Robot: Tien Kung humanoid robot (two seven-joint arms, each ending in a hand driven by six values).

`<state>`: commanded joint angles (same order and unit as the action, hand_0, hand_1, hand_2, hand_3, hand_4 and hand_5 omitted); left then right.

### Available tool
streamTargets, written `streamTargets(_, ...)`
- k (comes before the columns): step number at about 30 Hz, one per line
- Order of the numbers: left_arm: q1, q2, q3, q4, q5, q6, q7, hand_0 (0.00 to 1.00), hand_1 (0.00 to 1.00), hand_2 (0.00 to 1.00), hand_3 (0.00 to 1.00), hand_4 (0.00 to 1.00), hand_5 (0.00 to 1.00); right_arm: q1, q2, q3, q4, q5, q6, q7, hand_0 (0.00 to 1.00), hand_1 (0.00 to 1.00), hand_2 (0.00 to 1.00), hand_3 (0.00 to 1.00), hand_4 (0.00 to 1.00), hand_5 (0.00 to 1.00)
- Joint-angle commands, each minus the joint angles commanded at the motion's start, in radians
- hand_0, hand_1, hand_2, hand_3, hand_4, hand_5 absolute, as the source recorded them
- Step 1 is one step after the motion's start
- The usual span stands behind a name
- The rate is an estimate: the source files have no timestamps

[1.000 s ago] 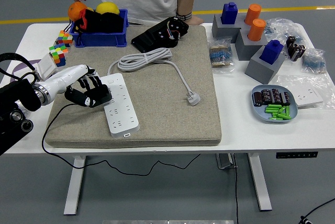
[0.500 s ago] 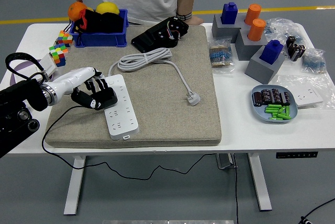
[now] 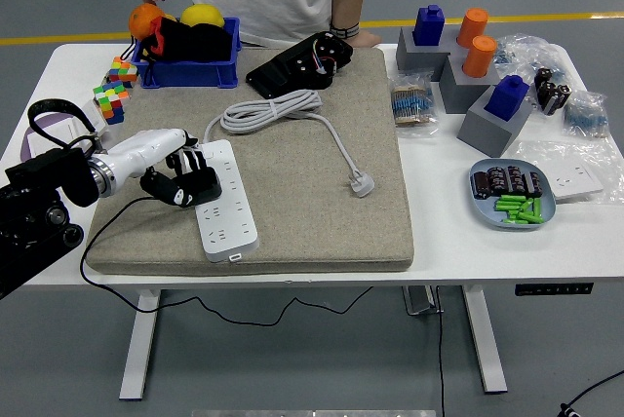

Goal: Press the white button,pick up the black plug,place it near the board,insert it into the board

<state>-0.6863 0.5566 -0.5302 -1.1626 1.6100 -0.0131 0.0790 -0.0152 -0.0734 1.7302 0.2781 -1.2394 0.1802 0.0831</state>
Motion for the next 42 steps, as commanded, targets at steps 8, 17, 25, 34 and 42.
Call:
streamTargets(8, -0.008, -0.011, 0.010, 0.003, 0.004, 0.003, -0.001, 0.455, 0.419, 0.422, 0.504, 0.735, 0.002, 0.000, 0.002, 0.006, -0.001, -0.001, 0.000, 0.000, 0.721, 0.701, 0.686, 0.620, 0.740, 0.430)
streamTargets(17, 0.012, -0.006, -0.036, -0.009, 0.013, 0.011, -0.028, 0.435, 0.518, 0.500, 0.539, 0.883, 0.002, -0.002, 0.005, 0.008, -0.003, -0.004, 0.002, -0.001, 0.722, 0.701, 0.686, 0.620, 0.739, 0.429)
streamTargets(25, 0.026, -0.005, -0.068, -0.029, 0.029, 0.048, -0.042, 0.622, 0.714, 0.668, 0.619, 0.998, 0.036, -0.003, 0.005, 0.007, -0.002, -0.005, 0.002, 0.000, 0.722, 0.701, 0.686, 0.620, 0.739, 0.429)
streamTargets(34, 0.031, -0.005, -0.074, -0.026, 0.029, 0.028, -0.015, 0.737, 0.834, 0.787, 0.758, 0.998, 0.167, -0.001, 0.007, 0.012, -0.004, -0.007, 0.003, 0.001, 0.722, 0.701, 0.686, 0.620, 0.739, 0.428)
streamTargets(42, 0.082, -0.003, -0.199, -0.075, 0.036, 0.023, -0.023, 0.765, 0.856, 0.786, 0.719, 0.998, 0.200, -0.002, 0.007, 0.011, -0.004, -0.007, 0.003, 0.001, 0.723, 0.701, 0.686, 0.620, 0.739, 0.426)
